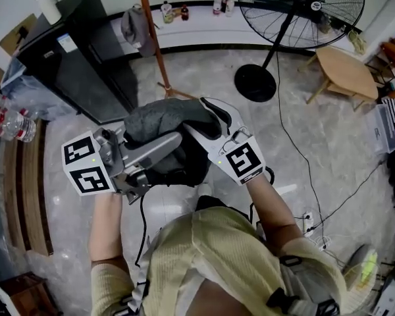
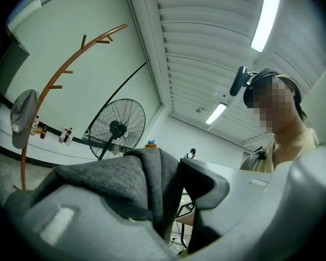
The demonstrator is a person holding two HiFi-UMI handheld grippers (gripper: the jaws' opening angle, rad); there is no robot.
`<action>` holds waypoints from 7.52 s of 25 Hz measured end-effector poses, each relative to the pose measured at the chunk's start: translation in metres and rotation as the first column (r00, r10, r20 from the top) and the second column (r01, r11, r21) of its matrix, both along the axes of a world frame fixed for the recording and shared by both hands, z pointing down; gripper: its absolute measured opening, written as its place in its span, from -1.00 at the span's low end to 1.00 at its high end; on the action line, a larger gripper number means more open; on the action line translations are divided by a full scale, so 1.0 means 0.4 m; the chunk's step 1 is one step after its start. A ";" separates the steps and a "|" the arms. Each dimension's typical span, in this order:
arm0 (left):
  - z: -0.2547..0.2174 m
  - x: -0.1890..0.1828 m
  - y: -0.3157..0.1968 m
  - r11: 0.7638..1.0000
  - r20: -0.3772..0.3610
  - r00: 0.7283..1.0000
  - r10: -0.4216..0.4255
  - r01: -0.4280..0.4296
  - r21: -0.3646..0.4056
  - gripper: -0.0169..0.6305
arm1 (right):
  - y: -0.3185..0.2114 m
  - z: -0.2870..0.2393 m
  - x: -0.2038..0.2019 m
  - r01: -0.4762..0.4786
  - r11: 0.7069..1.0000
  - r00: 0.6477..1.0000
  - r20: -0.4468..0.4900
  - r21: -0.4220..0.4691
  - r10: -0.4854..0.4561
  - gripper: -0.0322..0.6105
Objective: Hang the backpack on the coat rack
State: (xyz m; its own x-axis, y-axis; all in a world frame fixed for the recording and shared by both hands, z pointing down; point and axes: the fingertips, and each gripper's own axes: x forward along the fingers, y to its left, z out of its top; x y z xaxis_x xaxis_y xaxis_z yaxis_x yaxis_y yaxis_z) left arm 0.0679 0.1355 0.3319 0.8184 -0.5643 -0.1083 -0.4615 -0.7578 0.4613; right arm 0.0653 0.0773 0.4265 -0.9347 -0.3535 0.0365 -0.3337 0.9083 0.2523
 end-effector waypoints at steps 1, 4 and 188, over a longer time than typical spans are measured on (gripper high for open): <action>-0.004 0.003 -0.017 1.000 -0.004 1.000 0.001 -0.001 0.003 -0.41 | -0.019 -0.007 0.002 -0.003 1.000 1.000 0.009 0.003 0.003 -0.11; -0.016 0.007 -0.069 1.000 -0.011 1.000 0.006 -0.006 0.009 -0.41 | -0.072 -0.024 0.004 -0.010 1.000 0.999 0.030 0.008 0.010 -0.12; -0.932 -0.627 -1.255 0.899 0.289 0.913 0.289 -0.362 0.246 -0.24 | -1.353 -1.329 -0.502 -0.321 0.729 0.945 0.152 0.604 0.289 -0.80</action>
State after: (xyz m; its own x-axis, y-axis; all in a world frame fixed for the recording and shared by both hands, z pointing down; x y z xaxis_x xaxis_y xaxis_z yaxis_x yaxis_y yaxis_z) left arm -0.1829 -0.3665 -0.0408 0.9719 -0.2352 -0.0026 -0.2336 -0.9664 0.1074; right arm -0.1357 -0.4639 -0.1052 -0.7677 -0.5508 -0.3274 -0.5904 0.4095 0.6955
